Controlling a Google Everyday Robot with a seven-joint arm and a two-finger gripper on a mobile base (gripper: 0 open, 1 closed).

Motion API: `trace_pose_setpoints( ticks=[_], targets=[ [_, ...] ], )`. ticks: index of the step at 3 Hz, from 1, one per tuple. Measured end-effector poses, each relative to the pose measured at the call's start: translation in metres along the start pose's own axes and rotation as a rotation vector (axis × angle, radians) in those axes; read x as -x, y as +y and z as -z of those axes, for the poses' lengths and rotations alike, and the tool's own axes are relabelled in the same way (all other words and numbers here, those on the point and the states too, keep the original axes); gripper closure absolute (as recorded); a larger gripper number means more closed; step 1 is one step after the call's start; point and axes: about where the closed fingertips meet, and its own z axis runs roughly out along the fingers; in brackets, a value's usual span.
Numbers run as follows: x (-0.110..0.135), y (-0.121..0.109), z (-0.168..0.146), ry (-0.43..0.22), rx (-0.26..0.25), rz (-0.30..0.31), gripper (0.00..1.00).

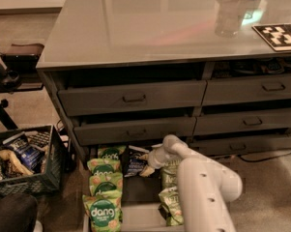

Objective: Pick blue chip bag from bottom drawer and place on counter

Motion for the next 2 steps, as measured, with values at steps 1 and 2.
trace_pose_setpoints(
  ticks=[1, 2],
  targets=[
    [0.027, -0.015, 0.065, -0.001, -0.111, 0.119, 1.00],
    [0.050, 0.004, 0.105, 0.008, -0.139, 0.217, 1.00]
  ],
)
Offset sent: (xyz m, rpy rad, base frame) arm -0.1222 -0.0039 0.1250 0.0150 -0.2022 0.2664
